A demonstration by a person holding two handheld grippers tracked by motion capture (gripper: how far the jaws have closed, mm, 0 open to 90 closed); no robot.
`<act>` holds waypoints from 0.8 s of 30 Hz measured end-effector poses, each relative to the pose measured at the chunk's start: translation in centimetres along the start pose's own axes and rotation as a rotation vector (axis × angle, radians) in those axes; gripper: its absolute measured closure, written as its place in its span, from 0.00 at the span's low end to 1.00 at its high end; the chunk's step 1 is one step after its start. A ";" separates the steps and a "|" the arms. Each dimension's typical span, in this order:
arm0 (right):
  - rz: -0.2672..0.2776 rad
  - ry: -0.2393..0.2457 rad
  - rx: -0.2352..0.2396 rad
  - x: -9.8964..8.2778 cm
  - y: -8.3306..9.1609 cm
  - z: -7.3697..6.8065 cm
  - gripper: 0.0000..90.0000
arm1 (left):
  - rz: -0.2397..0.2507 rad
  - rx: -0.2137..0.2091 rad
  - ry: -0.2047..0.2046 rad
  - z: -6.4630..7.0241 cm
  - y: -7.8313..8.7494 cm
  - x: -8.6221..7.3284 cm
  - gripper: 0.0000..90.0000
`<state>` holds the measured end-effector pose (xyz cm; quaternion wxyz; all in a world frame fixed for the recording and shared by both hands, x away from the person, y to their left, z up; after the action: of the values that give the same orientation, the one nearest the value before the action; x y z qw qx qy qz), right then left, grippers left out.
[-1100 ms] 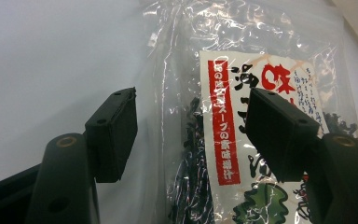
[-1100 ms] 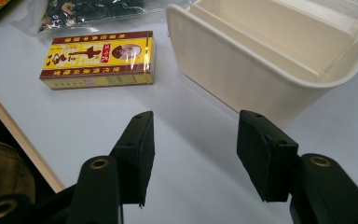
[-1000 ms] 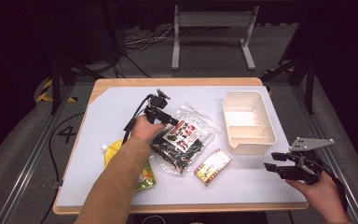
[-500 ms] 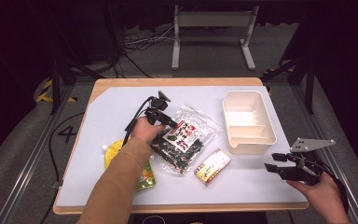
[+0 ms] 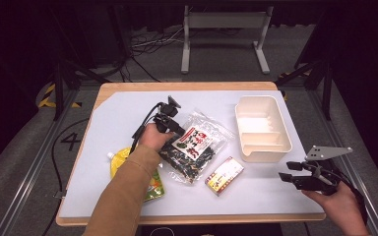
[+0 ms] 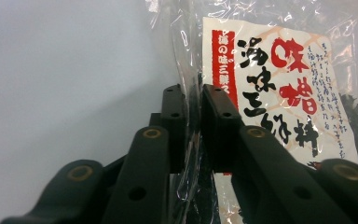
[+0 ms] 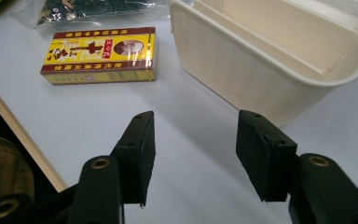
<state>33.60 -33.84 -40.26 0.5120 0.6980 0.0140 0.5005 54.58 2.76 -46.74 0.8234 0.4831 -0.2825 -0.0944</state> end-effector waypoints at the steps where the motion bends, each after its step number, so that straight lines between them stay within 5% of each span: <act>1: 0.000 0.001 0.000 0.0 0.0 0.0 0.53 | 0.000 0.000 -0.008 0.1 0.0 0.0 0.92; 13: -0.003 0.002 -0.002 0.0 -0.1 0.1 0.53 | 0.025 -0.020 -0.018 0.5 0.8 -0.2 0.98; 24: -0.001 0.010 -0.003 0.3 -0.1 0.0 0.54 | 0.109 -0.031 -0.059 1.5 3.4 -0.3 0.99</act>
<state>33.76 -33.66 -40.13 0.5133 0.6945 0.0161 0.5040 53.14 3.54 -43.45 0.8259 0.4512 -0.3312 -0.0680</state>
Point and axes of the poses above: each handheld gripper's, and its own axes: y roughly backward along the jaws, x roughly out of its top, z roughly to its right, the point moved 6 cm from there along -y, roughly forward along the jaws, and after that the axes turned 5 degrees about y, right-handed, at the moved point
